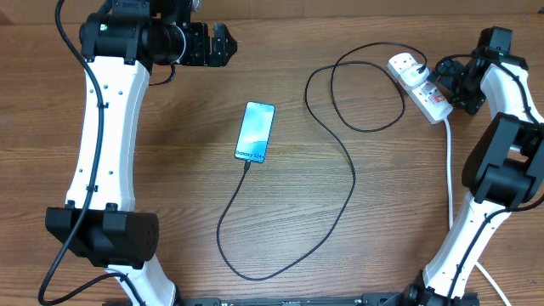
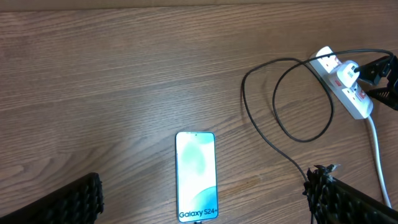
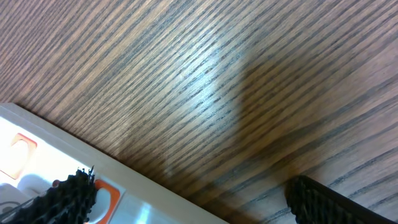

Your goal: Plug charger to phone and switch on socket

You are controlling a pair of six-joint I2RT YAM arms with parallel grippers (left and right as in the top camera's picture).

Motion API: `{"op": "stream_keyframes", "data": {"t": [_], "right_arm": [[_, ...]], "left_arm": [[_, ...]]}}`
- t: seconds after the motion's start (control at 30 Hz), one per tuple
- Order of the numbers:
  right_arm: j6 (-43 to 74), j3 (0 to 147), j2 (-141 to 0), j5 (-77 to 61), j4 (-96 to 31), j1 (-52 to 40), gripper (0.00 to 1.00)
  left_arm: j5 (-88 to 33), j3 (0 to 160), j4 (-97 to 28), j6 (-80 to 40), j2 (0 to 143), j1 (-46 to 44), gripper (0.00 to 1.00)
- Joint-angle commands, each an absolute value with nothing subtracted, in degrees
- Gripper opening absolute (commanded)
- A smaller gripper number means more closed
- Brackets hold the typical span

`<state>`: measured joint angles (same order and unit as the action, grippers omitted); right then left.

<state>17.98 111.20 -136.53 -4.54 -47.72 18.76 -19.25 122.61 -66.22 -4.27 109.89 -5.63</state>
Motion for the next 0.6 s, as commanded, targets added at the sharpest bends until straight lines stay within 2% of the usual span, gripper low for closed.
{"op": "stream_keyframes", "data": {"t": [0.0,0.57], "right_arm": [[16.2,109.7,-136.9,-6.1,-49.9,18.1,1.00],[16.3,109.7,-136.9,-4.6,-52.7,18.0,1.00]], "left_arm": [[-18.9,122.7,-66.2,-3.6,110.3,-6.0,1.00],[-18.9,122.7,-66.2,-3.6,110.3,-6.0,1.00]]}}
